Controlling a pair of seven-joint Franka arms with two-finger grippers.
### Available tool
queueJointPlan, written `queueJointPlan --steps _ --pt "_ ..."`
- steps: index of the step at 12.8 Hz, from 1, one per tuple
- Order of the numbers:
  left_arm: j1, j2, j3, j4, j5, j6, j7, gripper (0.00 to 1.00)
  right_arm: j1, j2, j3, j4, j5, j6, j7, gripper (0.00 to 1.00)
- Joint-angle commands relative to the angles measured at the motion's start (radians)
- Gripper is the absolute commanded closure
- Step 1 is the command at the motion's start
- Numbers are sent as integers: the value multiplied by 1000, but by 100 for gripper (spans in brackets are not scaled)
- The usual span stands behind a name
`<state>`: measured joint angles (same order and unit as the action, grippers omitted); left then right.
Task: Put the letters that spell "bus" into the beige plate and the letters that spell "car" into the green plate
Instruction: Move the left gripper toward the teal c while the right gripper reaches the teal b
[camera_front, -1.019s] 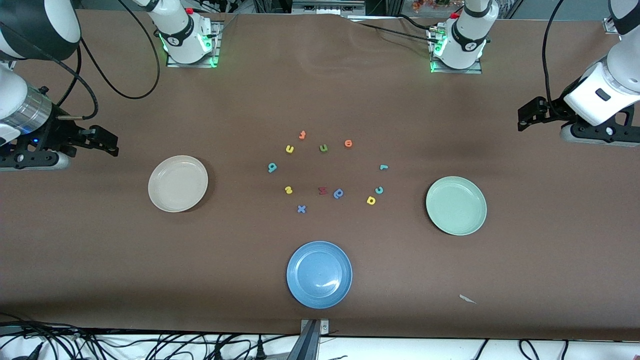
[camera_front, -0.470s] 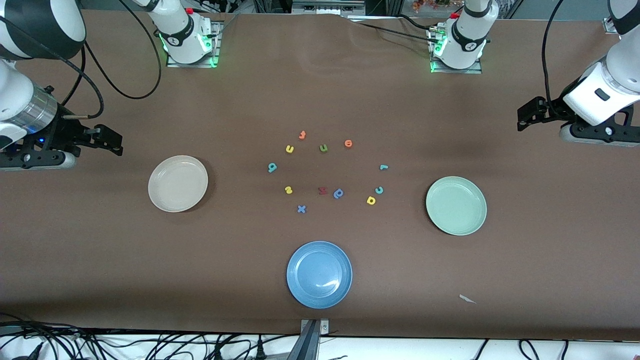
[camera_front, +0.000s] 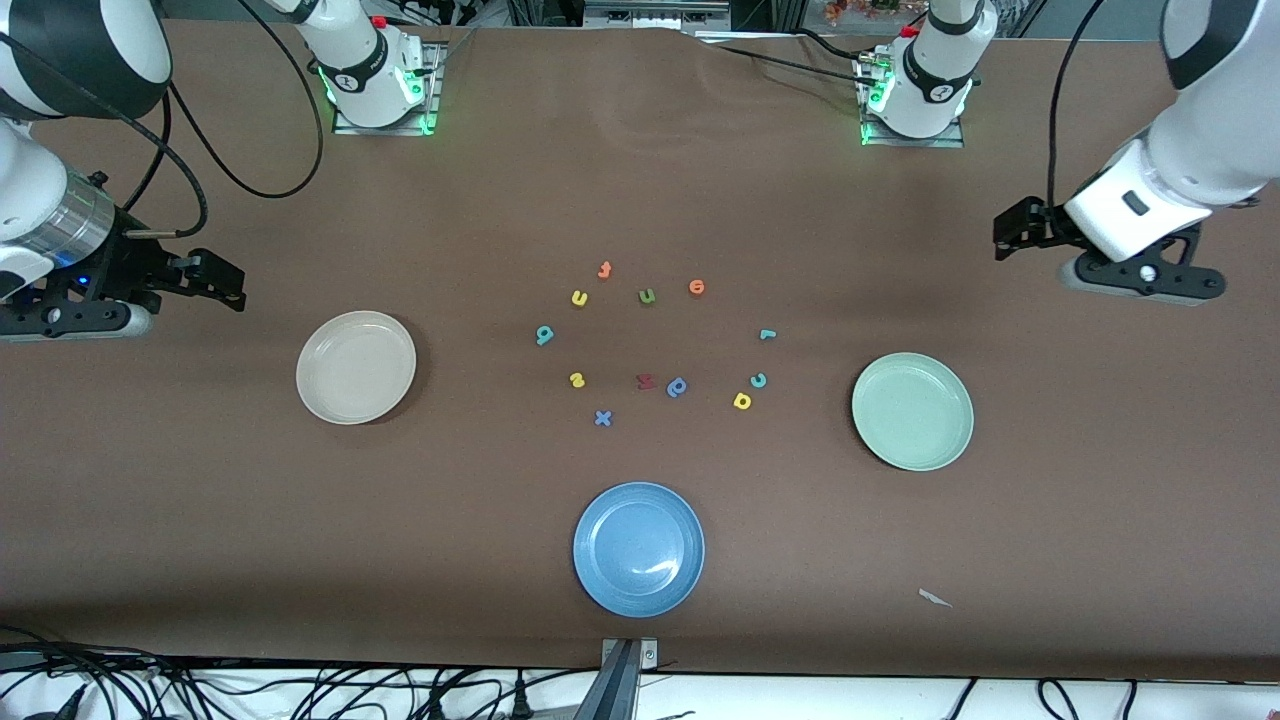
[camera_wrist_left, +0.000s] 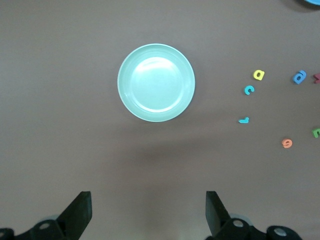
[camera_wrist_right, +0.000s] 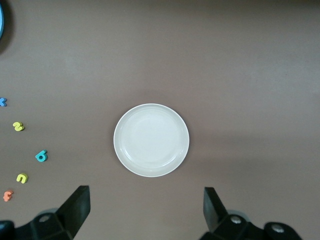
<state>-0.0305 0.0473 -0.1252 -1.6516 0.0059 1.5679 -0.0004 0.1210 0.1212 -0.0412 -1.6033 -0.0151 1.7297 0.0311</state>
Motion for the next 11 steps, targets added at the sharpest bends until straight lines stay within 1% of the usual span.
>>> queueJointPlan --steps 1,2,4,6,7,9,10,11 --pt "-6 55 -27 61 -20 -17 23 0 6 -3 1 3 3 -16 27 0" --pt "-17 74 -51 79 -18 -19 20 0 23 0 1 0 1 -15 53 0" --pt "-55 115 -77 81 -23 -20 8 0 45 8 1 -3 3 -9 84 0" --pt "-110 221 -80 96 -35 -6 11 0 74 11 1 -3 3 -7 124 0" --pt "-141 268 -80 119 -34 41 10 0 86 15 1 -3 1 -5 144 0" --pt "-173 351 -80 124 -26 195 14 0 111 31 1 -9 4 1 171 0" --pt "-201 391 -80 121 -26 239 14 0 132 40 1 -14 3 16 205 0" --pt "-218 420 -80 122 -27 253 11 0 158 50 1 -27 3 37 248 0"
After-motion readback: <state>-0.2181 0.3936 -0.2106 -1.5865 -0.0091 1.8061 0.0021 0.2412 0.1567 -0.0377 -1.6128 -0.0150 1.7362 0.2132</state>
